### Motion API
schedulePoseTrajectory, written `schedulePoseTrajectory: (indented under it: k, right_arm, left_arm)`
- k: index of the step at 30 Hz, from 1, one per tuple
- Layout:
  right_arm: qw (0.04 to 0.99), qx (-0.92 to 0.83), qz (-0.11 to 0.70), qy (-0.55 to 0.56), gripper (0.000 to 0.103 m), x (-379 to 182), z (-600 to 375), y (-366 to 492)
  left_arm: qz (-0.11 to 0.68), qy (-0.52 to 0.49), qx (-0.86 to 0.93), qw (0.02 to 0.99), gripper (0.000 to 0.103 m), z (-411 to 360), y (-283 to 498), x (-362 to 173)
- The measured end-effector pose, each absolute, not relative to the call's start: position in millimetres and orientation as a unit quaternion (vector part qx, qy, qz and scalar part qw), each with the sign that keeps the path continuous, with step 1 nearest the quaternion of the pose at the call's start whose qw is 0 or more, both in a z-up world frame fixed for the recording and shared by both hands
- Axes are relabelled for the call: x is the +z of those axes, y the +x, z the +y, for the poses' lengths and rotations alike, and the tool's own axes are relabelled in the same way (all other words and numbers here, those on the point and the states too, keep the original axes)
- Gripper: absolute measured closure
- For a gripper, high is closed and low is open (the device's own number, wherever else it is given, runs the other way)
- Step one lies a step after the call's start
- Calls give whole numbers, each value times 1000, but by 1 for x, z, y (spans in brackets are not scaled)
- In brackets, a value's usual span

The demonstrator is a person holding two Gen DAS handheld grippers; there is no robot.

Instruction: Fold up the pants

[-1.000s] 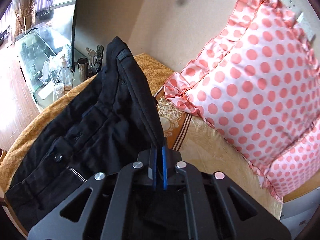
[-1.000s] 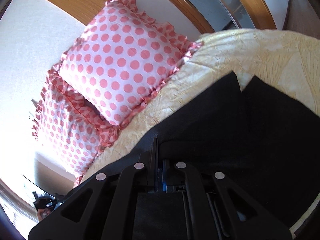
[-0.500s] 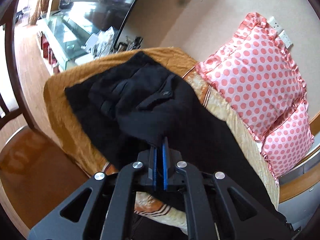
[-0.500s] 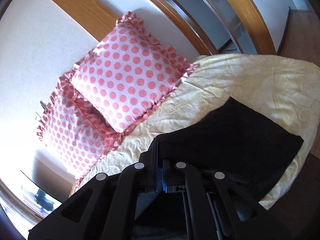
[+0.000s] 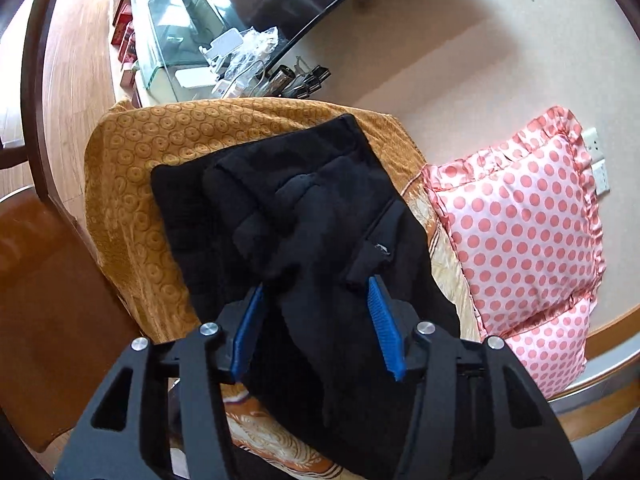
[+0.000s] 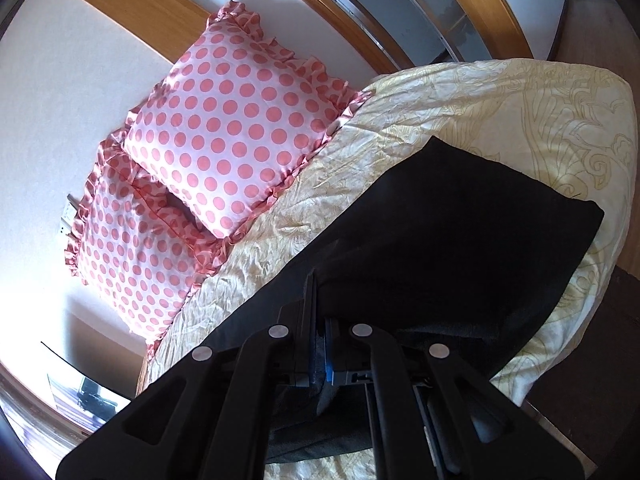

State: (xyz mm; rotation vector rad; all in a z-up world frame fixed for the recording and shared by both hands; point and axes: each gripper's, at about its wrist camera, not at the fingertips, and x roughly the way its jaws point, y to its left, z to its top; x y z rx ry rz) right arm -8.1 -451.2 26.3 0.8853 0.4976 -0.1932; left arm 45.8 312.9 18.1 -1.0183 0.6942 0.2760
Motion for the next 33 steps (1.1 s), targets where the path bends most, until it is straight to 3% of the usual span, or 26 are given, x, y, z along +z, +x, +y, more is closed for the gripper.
schedulePoseTrajectory:
  k: [2,6,9,13,14,15,16,17,19,20,28,30,32,33]
  right_arm:
    - [869,-93,239,424,100,25,-451,-9]
    - [870,-100,238,421,100,25,-453,-12]
    - [866,-108,244,424,100,20,-457,-14]
    - [855,-102,256,440,99,12,-460,-18]
    - [851,-101,257,446,96,11,-461,-19]
    - [848,-99,258,453,93,11,-462,-21]
    - [845,-99,259,458,83,11,-464,-23]
    - [842,-102,260,461,65,12,-466,-25]
    - [841,-112,259,462,47,15,-468,-29]
    - [839,-111,256,466,47,16,-469,-33]
    - [795,-81,245,550,49,4,-487,-28]
    - [788,-96,246,556,62,-1,-495,-19]
    - [791,-117,251,545,93,-3,-503,-8]
    - [802,-121,256,526,95,1,-506,-1]
  left_arm:
    - [318,-472,140,810,91,317,44,23]
    - [288,-411,185,845,96,314,24,48]
    - [325,-401,205,831,96,320,24,30]
    - [335,-391,218,829,83,320,15,20]
    - [334,-373,233,833,68,316,12,26]
    - [329,-344,255,842,59,310,10,35]
    - [321,-324,264,850,46,306,7,42]
    - [315,-304,271,858,43,300,5,51]
    - [303,-257,275,875,40,283,3,68]
    - [300,-237,272,883,34,274,3,76]
    - [336,-143,76,928,27,161,40,84]
    - [352,-129,30,927,27,136,49,75]
    - [367,-119,6,923,27,119,58,63]
    - [375,-116,-6,920,27,113,62,57]
